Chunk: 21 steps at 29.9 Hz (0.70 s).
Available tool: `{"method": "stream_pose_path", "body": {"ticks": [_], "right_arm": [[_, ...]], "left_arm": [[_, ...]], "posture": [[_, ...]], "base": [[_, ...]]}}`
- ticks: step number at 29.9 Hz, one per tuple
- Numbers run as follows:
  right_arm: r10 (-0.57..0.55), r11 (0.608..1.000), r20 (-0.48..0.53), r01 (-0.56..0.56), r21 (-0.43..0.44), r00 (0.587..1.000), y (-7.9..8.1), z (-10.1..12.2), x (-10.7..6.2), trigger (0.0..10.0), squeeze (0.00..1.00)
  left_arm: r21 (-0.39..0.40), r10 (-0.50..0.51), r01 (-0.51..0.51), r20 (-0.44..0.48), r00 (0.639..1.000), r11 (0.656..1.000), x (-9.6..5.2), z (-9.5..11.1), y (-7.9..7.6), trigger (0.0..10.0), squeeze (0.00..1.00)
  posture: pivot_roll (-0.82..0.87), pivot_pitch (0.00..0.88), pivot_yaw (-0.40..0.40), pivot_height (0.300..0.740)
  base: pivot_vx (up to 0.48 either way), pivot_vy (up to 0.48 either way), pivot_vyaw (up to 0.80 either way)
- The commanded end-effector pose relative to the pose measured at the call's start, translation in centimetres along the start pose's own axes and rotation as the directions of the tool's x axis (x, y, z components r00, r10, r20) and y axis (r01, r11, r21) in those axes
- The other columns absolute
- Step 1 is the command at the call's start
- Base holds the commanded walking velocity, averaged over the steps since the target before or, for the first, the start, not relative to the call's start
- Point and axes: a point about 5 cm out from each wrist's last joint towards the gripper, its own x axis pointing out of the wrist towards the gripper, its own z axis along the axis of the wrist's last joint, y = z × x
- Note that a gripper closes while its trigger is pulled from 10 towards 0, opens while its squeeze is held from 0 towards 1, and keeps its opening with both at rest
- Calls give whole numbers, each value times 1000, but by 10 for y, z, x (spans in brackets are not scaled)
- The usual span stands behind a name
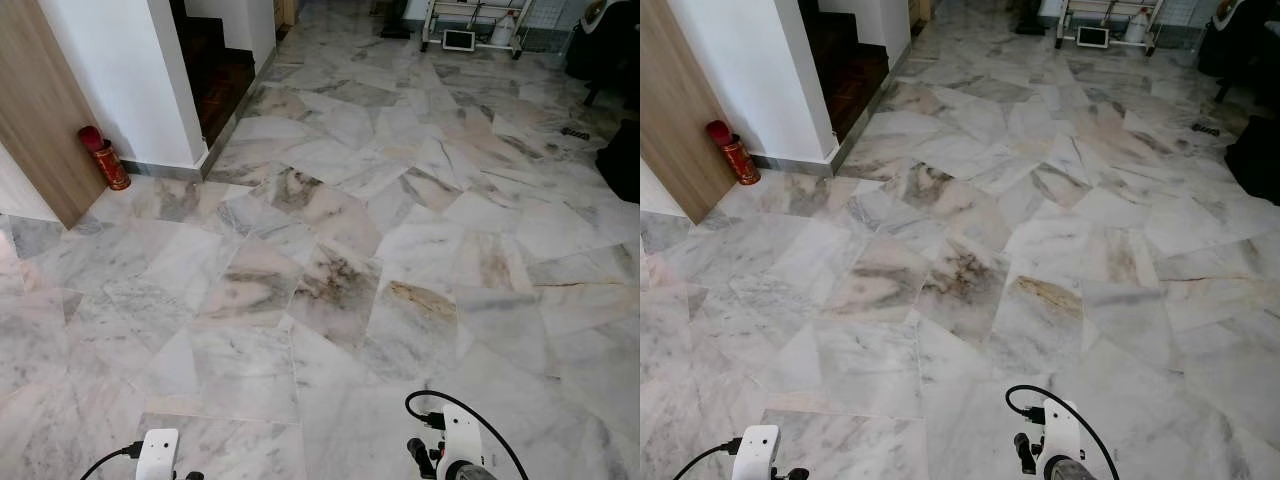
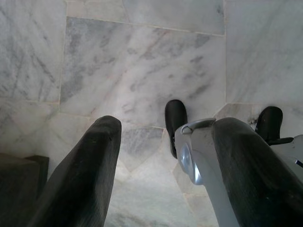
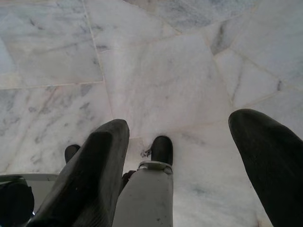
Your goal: Move the pillow to the sofa from floor
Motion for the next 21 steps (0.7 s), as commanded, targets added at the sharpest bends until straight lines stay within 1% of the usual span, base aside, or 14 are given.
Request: {"method": "stream_pose_path", "body": {"ticks": [1,21], "right_arm": [[-1,1000,-6,1,8,1000,-1,-5,-1,10000,0],[4,1000,2,-4,16,1000,-1,-1,-1,10000,0]], "left_arm": [[6,8,-8,-34,999,1000,-2,-10,4,10000,0],[-1,11,-11,-29,1000,1000,-1,-7,2,10000,0]], "posture": [[40,75,-10,740],[45,84,-15,740]], "base": [[-266,0,0],[-329,0,0]]}}
